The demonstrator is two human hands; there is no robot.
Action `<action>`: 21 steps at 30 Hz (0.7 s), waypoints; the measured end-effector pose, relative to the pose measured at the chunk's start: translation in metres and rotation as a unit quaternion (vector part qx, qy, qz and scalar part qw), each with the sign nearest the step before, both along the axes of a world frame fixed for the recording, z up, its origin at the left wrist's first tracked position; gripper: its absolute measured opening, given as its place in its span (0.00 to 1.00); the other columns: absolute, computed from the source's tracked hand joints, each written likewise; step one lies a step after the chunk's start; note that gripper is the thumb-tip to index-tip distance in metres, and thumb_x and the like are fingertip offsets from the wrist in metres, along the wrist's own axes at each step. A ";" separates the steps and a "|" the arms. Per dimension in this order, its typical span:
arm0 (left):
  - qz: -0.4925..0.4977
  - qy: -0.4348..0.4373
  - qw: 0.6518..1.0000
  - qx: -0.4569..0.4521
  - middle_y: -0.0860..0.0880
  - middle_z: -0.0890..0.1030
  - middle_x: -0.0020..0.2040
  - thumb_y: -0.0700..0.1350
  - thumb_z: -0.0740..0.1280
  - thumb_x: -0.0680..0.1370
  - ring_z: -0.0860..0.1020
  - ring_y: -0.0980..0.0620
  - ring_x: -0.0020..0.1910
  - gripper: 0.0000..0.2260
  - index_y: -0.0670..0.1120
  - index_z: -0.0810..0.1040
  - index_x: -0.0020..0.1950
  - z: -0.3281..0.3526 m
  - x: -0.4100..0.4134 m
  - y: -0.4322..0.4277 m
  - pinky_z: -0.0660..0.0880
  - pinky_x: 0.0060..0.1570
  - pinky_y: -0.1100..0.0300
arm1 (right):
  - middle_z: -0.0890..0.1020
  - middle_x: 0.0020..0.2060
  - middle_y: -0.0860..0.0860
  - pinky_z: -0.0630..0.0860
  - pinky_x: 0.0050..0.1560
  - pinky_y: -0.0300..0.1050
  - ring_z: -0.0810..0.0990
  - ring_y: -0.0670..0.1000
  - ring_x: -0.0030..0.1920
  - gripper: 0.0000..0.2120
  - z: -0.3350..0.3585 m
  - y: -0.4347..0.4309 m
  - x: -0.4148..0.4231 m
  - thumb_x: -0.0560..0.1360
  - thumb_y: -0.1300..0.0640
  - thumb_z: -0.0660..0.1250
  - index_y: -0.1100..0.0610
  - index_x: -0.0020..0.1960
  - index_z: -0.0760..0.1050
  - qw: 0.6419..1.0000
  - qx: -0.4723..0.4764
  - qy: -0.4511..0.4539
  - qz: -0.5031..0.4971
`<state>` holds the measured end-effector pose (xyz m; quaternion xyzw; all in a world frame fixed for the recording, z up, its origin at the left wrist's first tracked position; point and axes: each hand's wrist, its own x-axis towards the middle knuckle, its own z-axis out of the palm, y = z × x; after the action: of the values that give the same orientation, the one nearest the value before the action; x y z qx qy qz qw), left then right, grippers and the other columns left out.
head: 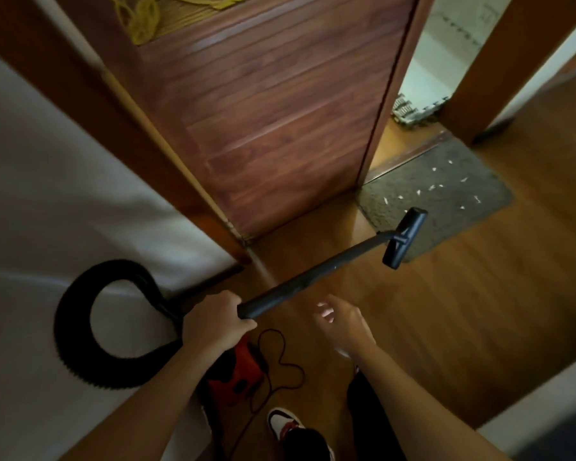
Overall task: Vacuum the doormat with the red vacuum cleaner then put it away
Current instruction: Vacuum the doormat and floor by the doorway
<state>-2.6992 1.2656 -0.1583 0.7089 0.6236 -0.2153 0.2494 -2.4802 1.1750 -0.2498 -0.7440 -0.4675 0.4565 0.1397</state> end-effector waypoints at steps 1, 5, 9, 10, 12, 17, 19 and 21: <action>0.011 -0.007 1.000 -0.009 0.53 0.82 0.49 0.61 0.72 0.72 0.82 0.52 0.49 0.21 0.52 0.79 0.60 -0.002 0.012 0.000 0.78 0.47 0.59 | 0.81 0.53 0.44 0.80 0.52 0.47 0.80 0.47 0.52 0.15 -0.003 0.001 0.007 0.80 0.46 0.64 0.50 0.64 0.76 1.000 0.003 0.007 -0.010; 0.043 -0.039 0.997 -0.058 0.56 0.79 0.42 0.62 0.73 0.71 0.80 0.56 0.42 0.20 0.51 0.80 0.55 -0.013 0.056 -0.005 0.77 0.39 0.59 | 0.80 0.53 0.43 0.76 0.47 0.41 0.80 0.45 0.52 0.17 -0.009 0.003 0.034 0.80 0.43 0.64 0.48 0.65 0.76 0.998 0.010 0.044 -0.052; 0.083 -0.073 0.987 -0.113 0.54 0.82 0.40 0.64 0.73 0.69 0.82 0.56 0.39 0.19 0.53 0.81 0.52 -0.033 0.093 -0.009 0.80 0.39 0.58 | 0.81 0.53 0.44 0.80 0.50 0.46 0.80 0.46 0.51 0.19 -0.021 0.005 0.059 0.79 0.38 0.65 0.50 0.63 0.74 0.993 -0.015 0.054 -0.105; 0.099 -0.086 0.983 -0.127 0.54 0.83 0.39 0.63 0.73 0.70 0.83 0.55 0.38 0.17 0.53 0.81 0.51 -0.038 0.101 -0.010 0.82 0.41 0.55 | 0.81 0.53 0.44 0.80 0.49 0.46 0.80 0.45 0.51 0.21 -0.024 0.004 0.065 0.79 0.37 0.65 0.51 0.63 0.74 0.991 -0.028 0.056 -0.120; 0.142 -0.119 0.970 -0.156 0.52 0.84 0.36 0.59 0.75 0.71 0.84 0.55 0.35 0.14 0.52 0.82 0.49 -0.051 0.119 -0.012 0.83 0.42 0.54 | 0.80 0.50 0.44 0.77 0.41 0.39 0.79 0.43 0.46 0.25 -0.031 0.004 0.075 0.79 0.36 0.65 0.53 0.65 0.72 0.983 -0.051 0.078 -0.157; 0.274 -0.202 0.918 -0.202 0.47 0.83 0.32 0.49 0.77 0.73 0.81 0.51 0.30 0.07 0.47 0.84 0.45 -0.084 0.166 -0.029 0.78 0.33 0.58 | 0.85 0.48 0.50 0.84 0.45 0.49 0.86 0.49 0.44 0.32 -0.060 0.013 0.090 0.75 0.37 0.71 0.54 0.70 0.67 0.920 -0.099 0.202 -0.321; 0.309 -0.230 0.899 -0.209 0.48 0.81 0.30 0.47 0.76 0.73 0.80 0.52 0.29 0.05 0.46 0.85 0.44 -0.096 0.185 -0.037 0.76 0.31 0.59 | 0.83 0.51 0.54 0.86 0.46 0.53 0.87 0.53 0.47 0.27 -0.072 0.021 0.093 0.75 0.44 0.75 0.52 0.65 0.65 0.868 -0.111 0.275 -0.399; 0.336 -0.252 0.883 -0.211 0.48 0.80 0.28 0.45 0.76 0.74 0.79 0.52 0.28 0.04 0.46 0.85 0.41 -0.109 0.199 -0.046 0.74 0.30 0.60 | 0.83 0.49 0.57 0.86 0.47 0.56 0.87 0.57 0.46 0.21 -0.082 0.030 0.095 0.76 0.54 0.75 0.54 0.62 0.66 0.814 -0.090 0.332 -0.469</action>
<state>-2.5004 1.2201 -0.2673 0.4179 0.6800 -0.0591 0.5995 -2.3856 1.2046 -0.3317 -0.6859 0.0561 0.5947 0.4157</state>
